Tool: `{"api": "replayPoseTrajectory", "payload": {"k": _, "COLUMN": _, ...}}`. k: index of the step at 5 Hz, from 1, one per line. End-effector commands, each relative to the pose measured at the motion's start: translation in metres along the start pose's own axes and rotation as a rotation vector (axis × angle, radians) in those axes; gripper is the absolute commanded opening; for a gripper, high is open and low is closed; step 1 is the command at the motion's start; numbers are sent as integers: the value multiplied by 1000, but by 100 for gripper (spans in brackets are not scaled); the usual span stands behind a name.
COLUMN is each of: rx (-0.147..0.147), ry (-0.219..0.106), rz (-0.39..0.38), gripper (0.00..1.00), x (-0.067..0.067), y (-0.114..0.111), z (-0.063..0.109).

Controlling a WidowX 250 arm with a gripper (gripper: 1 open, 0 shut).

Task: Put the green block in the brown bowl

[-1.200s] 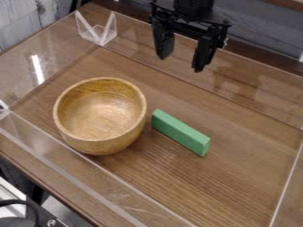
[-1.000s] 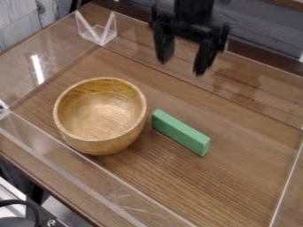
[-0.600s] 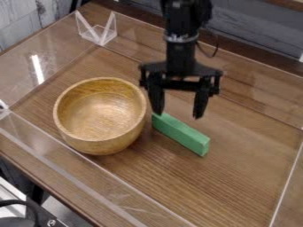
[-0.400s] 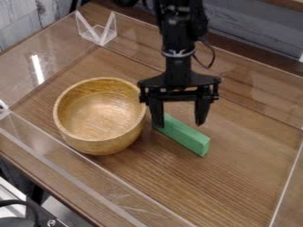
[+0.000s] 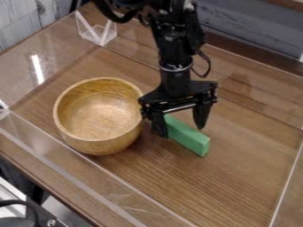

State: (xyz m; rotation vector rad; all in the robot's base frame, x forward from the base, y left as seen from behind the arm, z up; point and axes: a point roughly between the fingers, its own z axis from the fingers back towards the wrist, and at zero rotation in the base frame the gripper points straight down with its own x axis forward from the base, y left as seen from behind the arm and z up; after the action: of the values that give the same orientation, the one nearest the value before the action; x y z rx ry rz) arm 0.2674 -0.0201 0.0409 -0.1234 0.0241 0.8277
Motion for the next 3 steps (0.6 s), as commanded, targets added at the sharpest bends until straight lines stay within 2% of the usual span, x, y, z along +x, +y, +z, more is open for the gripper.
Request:
{"api": "replayPoseTrajectory", "payload": {"k": 1, "rx": -38, "ry": -33, "rz": 36, "gripper": 100, "x": 3, "y": -7, "z": 4}}
{"api": "replayPoseTrajectory", "payload": {"k": 2, "rx": -39, "ry": -35, "rz": 51, "gripper": 100, "x": 4, "y": -8, "z": -1}}
{"api": "replayPoseTrajectory", "payload": {"k": 3, "rx": -41, "ry": -35, "rz": 61, "gripper": 0, "x": 4, "y": -10, "z": -4}}
